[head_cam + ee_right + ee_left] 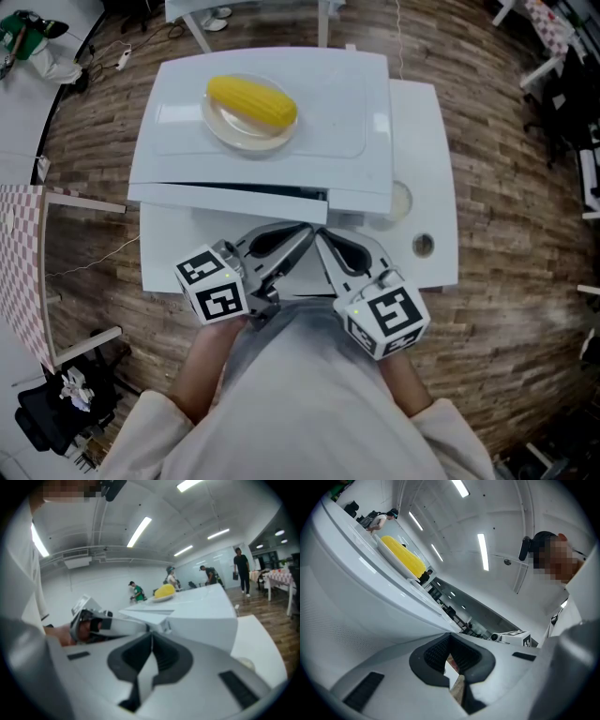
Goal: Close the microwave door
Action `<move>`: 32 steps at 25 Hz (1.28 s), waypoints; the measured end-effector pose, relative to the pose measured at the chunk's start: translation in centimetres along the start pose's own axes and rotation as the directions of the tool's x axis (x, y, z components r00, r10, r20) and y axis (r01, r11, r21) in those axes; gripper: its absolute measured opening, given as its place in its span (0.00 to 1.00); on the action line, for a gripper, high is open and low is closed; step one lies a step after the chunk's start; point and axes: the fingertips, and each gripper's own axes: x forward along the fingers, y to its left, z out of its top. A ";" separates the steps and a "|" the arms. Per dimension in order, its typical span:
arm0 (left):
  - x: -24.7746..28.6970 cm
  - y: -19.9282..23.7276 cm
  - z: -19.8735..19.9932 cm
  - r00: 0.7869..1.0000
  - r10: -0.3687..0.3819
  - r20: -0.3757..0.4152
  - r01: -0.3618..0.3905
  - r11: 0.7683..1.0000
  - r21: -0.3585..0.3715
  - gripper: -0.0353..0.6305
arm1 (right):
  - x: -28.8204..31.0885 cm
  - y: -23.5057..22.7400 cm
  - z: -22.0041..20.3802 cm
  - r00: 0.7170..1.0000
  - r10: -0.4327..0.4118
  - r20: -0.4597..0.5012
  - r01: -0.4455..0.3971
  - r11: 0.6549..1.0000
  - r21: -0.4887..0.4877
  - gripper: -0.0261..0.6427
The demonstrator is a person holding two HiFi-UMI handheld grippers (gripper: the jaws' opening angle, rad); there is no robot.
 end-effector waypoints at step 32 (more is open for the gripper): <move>0.2 1.2 0.3 0.999 0.008 -0.032 -0.007 1.000 0.016 0.08 | 1.3 -0.8 0.4 0.999 -0.047 -0.004 0.047 0.999 0.007 0.07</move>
